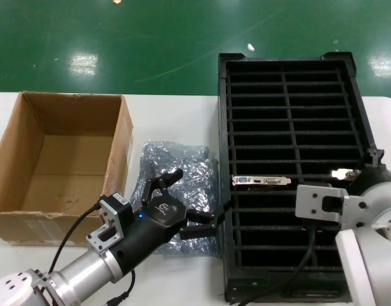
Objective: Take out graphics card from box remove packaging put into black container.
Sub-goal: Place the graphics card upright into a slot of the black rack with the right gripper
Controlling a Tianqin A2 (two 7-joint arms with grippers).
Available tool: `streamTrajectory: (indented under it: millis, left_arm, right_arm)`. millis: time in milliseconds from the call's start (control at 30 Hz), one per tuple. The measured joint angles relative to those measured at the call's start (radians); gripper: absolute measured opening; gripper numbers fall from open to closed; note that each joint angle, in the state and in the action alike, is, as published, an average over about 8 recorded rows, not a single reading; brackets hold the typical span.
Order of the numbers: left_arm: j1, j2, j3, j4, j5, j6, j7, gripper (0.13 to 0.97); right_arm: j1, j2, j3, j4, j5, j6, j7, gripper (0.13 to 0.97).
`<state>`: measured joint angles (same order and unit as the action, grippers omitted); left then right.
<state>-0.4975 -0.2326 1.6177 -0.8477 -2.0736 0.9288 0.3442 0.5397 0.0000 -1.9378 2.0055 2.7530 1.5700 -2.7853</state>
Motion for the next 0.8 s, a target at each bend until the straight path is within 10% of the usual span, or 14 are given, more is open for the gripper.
streamTrajectory:
  millis: [800]
  left_arm:
    - [-0.018, 0.004, -0.017, 0.045, 0.003, 0.007, 0.019, 0.966]
  right_arm:
    - [0.096, 0.000, -0.013, -0.079, 0.000, 0.000, -0.032, 0.186]
